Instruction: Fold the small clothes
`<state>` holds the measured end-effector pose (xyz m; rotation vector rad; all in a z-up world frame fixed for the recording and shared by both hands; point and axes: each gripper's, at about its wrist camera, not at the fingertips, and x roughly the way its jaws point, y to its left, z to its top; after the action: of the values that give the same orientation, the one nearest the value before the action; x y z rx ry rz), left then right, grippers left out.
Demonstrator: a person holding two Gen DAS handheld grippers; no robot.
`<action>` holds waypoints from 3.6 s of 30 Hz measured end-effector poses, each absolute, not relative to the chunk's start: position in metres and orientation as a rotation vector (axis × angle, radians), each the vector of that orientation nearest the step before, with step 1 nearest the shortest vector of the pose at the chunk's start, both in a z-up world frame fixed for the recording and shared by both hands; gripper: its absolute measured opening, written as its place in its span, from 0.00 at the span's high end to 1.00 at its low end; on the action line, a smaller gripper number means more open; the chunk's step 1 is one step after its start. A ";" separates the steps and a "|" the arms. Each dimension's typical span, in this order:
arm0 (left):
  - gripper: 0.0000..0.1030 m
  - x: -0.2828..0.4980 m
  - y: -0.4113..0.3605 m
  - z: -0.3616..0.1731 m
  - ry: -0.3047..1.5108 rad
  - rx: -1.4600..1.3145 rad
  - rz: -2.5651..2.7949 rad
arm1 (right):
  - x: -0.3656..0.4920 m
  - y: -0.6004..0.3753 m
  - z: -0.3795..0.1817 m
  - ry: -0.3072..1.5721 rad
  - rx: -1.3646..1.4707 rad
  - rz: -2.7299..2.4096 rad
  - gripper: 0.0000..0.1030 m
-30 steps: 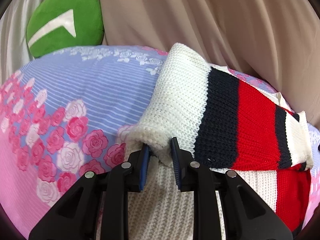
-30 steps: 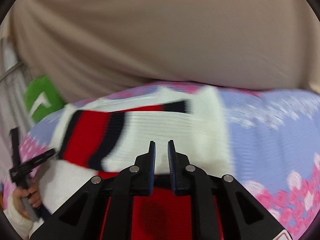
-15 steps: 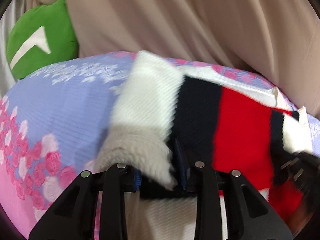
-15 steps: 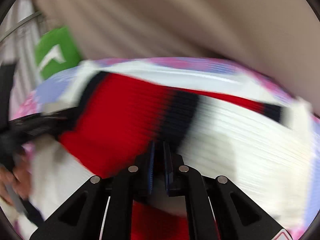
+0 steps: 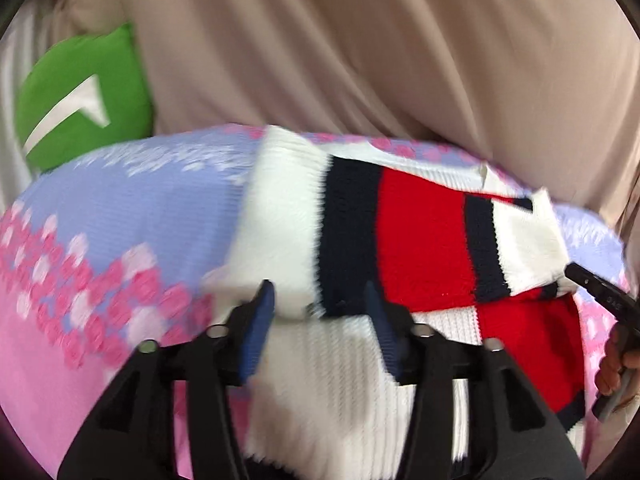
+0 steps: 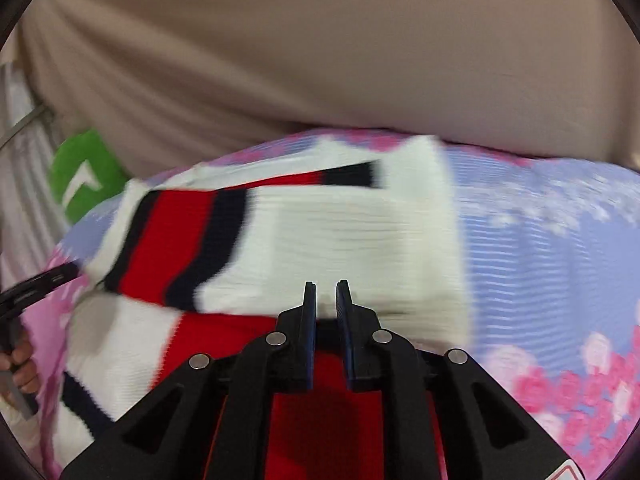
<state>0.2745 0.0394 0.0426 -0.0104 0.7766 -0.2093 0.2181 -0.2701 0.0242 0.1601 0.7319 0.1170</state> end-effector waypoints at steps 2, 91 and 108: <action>0.53 0.293 0.027 0.023 0.830 0.031 -0.177 | 0.237 -0.245 0.013 0.768 0.104 0.132 0.88; 0.89 0.187 0.074 0.067 0.717 -0.105 -0.249 | 0.062 -0.310 0.067 0.544 0.367 -0.027 0.95; 0.88 0.270 0.056 0.006 0.810 -0.070 -0.169 | 0.157 -0.333 -0.003 0.683 0.414 -0.097 0.95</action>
<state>0.2699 0.0562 0.0061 -0.0703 0.8095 -0.1693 0.1572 -0.3334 -0.0028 0.4141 0.6829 -0.0968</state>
